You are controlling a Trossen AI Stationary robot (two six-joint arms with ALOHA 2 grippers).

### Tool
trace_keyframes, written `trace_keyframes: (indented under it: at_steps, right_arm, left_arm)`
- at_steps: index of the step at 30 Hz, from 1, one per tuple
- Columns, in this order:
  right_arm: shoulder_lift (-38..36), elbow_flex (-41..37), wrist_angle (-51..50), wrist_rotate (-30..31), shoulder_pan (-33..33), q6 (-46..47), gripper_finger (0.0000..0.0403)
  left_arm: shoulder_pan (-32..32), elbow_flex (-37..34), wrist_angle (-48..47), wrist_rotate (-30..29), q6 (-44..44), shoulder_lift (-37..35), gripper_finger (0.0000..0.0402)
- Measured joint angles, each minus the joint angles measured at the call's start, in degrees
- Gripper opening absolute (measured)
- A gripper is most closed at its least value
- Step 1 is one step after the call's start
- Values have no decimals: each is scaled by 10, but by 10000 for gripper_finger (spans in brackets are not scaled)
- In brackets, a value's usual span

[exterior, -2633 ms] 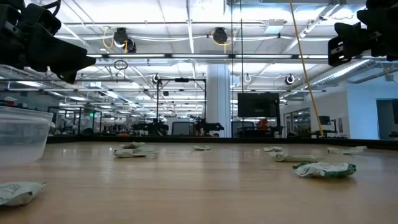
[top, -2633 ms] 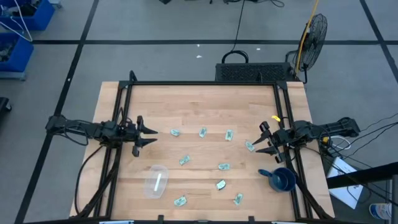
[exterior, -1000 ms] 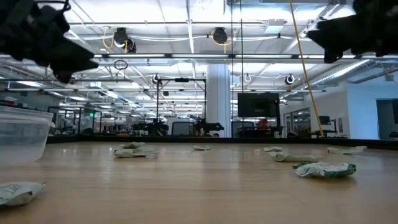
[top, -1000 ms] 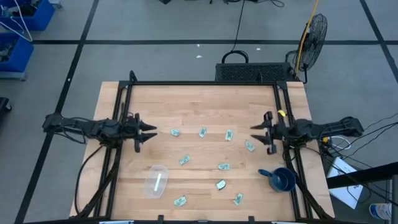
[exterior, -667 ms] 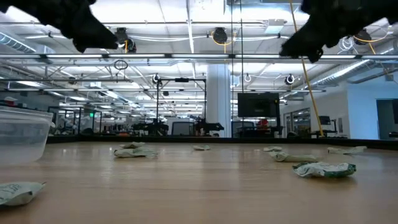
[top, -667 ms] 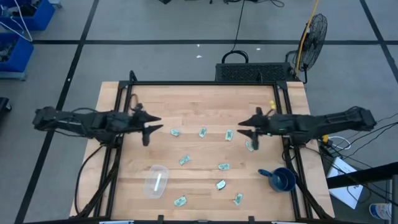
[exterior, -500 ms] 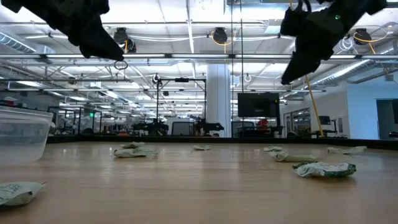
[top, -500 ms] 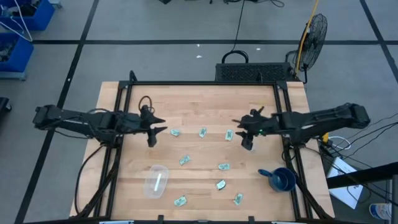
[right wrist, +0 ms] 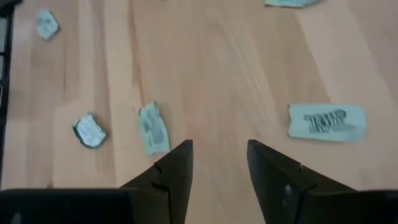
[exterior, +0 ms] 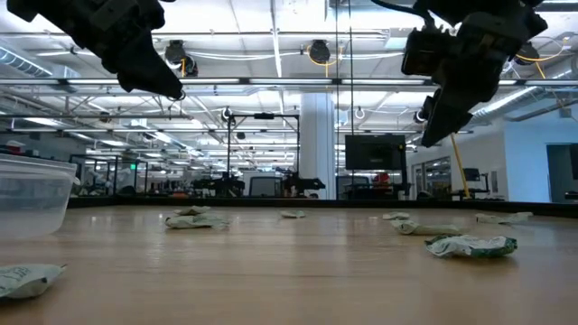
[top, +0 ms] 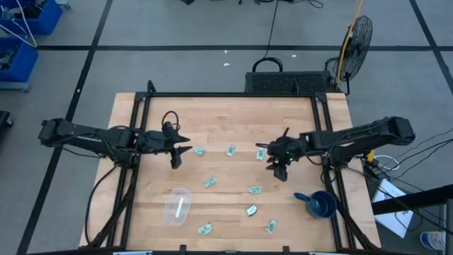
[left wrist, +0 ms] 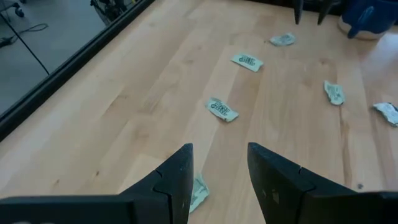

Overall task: Pick and place Stevia / Truvia into bins
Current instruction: Put the stevia packet into the transparent container

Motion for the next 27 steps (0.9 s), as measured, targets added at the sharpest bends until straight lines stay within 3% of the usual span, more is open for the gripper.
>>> trace_keyframes:
  at_steps: [9, 18, 23, 27]
  right_arm:
    - [0, -36, 138, -17, -3, 33, 146]
    - [-1, -40, 143, -12, -4, 9, 146]
    - [-3, -40, 63, 1, -4, 2, 146]
    - [-3, -40, -84, 99, -3, 10, 146]
  left_arm:
    - [0, 0, 4, 0, 16, 0, 157]
    - [0, 0, 13, 0, 27, 0, 157]
    - [0, 0, 13, 0, 27, 0, 157]
    - [0, 0, 13, 0, 27, 0, 157]
